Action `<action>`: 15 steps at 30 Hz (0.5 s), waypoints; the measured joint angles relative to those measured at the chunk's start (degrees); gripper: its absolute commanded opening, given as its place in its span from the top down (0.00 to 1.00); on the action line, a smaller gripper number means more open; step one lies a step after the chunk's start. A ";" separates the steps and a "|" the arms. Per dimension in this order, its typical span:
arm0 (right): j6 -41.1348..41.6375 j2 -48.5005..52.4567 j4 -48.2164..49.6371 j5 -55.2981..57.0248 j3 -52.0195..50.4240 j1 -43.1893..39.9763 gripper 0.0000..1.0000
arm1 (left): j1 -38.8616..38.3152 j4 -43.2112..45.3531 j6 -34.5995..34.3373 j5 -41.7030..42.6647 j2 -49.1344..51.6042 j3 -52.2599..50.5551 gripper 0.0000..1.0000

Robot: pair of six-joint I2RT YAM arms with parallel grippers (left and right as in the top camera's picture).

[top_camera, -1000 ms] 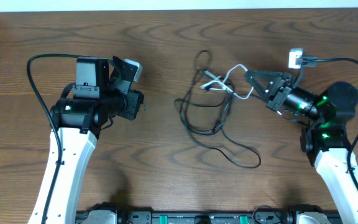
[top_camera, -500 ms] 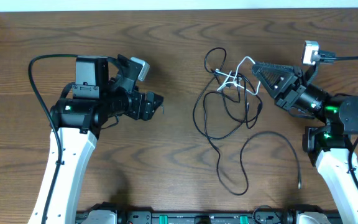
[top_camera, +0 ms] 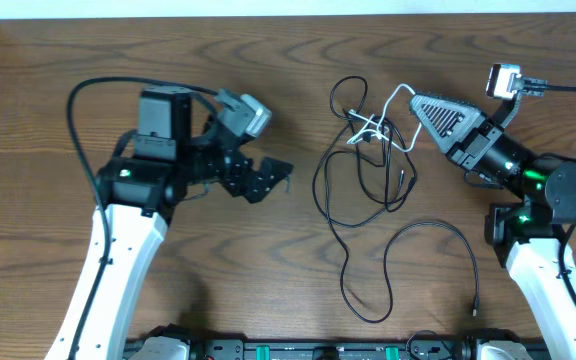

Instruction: Untangle cables

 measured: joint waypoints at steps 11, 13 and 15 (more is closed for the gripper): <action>4.04 0.00 0.72 0.87 0.00 1.29 0.99 | -7.61 10.25 2.36 0.55 11.89 0.00 0.03; 4.22 0.00 0.74 0.90 0.00 1.29 0.99 | -8.57 12.59 2.51 0.59 13.40 0.00 0.03; 4.37 0.00 0.74 0.92 0.00 1.29 0.99 | -9.62 14.71 2.78 0.59 14.47 -0.02 0.03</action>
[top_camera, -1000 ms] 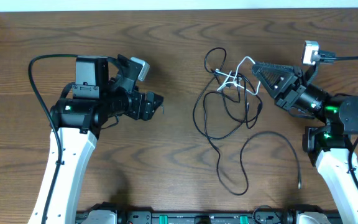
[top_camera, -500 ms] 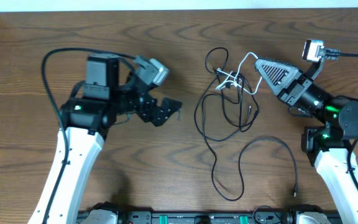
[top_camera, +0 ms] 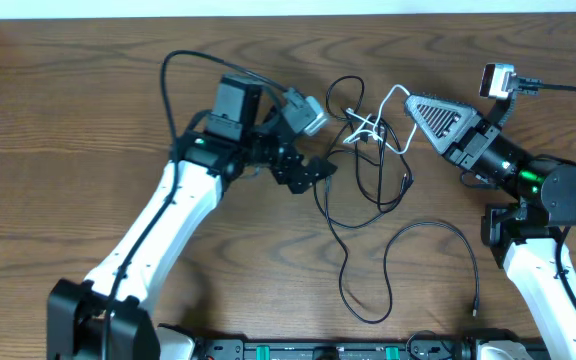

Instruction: Untangle cables

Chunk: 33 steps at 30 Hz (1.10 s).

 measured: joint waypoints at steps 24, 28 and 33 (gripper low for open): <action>0.87 0.00 -0.02 -0.33 0.00 2.75 0.99 | -6.54 16.87 0.22 -4.85 8.94 0.00 0.92; 0.63 0.00 -0.85 -0.35 0.00 2.73 0.99 | -6.54 16.28 0.13 -5.03 8.94 0.00 0.92; -1.77 0.00 -7.67 -0.55 0.02 2.29 0.99 | -6.51 13.40 0.15 -5.03 8.92 0.00 0.92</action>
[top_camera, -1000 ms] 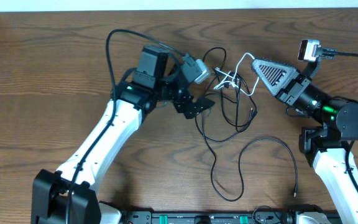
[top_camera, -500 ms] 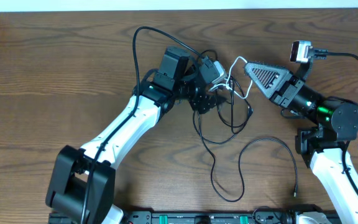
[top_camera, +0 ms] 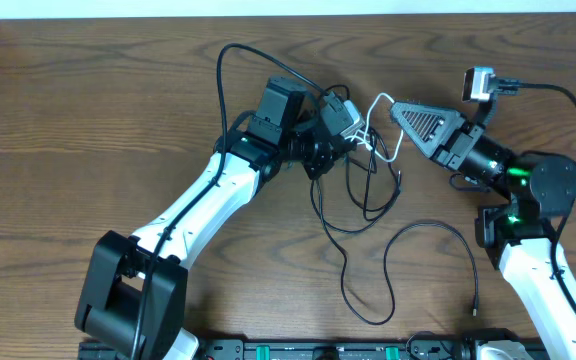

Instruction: Untangle cables

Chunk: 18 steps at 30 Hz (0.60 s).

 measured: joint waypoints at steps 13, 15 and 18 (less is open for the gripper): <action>-10.86 0.00 -16.02 1.53 0.02 -6.03 0.99 | 0.94 -7.06 -2.67 -16.81 -16.59 0.00 0.92; -13.00 0.00 -20.33 2.73 0.02 -6.08 0.99 | 0.98 -6.99 -3.26 -18.71 -19.71 0.00 0.92; -16.15 0.00 -26.36 4.55 0.02 -6.10 0.99 | 0.98 -6.45 -3.69 -20.35 -23.91 0.00 0.92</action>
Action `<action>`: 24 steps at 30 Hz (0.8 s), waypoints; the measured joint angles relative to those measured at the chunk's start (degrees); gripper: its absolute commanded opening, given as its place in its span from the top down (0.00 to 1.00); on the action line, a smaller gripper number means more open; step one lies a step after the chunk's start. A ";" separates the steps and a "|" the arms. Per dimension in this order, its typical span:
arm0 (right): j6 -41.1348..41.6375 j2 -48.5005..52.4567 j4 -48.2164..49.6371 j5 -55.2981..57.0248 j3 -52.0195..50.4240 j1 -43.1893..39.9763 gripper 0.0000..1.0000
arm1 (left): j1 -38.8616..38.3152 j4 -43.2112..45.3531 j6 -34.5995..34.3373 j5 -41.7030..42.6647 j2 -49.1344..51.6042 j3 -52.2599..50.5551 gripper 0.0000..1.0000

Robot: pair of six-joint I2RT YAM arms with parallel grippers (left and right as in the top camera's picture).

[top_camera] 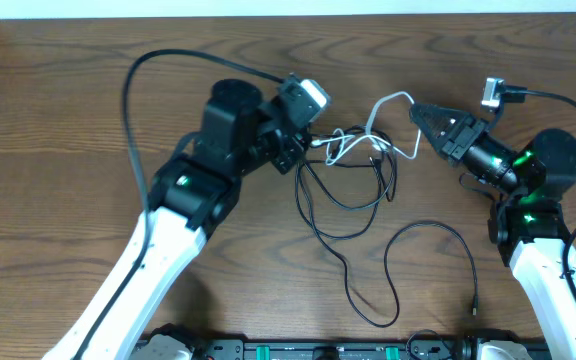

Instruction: Untangle cables

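A white cable (380,104) and thin black cables (353,200) lie knotted together in the middle of the table. My left gripper (305,152) is at the knot's left end, shut on the bundle where white and black strands meet. Its fingertips are hidden under the wrist. My right gripper (416,110) is shut to a point on the white cable's arched loop at the knot's upper right. The white cable stretches between the two grippers. Black loops hang below it, and one black strand trails down to the front edge (368,318).
A separate-looking black cable (438,226) arcs at the right front, ending in a plug (474,311) near the table's front edge. The left arm's own black lead (138,90) loops over the table at the left. A pale wall runs along the far edge.
My left gripper has moved left and slightly down from the knot, with cable strands coming along. My right gripper has shifted right. The tangle is now spread wider between them.
The left gripper first hung over bare table well left of the tangle, while the right gripper stayed shut at the white loop. Then the left was closer, then at the knot itself. Now it is left of there, shut on strands, and the tangle is stretched.
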 measured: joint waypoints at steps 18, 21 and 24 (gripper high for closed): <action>7.32 0.00 27.89 -8.20 -0.09 0.00 0.99 | 0.00 -1.77 -1.03 1.53 1.88 0.00 0.24; 10.29 0.00 29.97 -9.92 -0.09 0.31 0.99 | -0.02 0.31 -1.03 4.31 3.06 0.00 0.21; 11.67 0.00 29.99 -10.62 -0.09 1.18 0.99 | -0.02 2.16 -1.07 6.67 4.02 0.00 0.18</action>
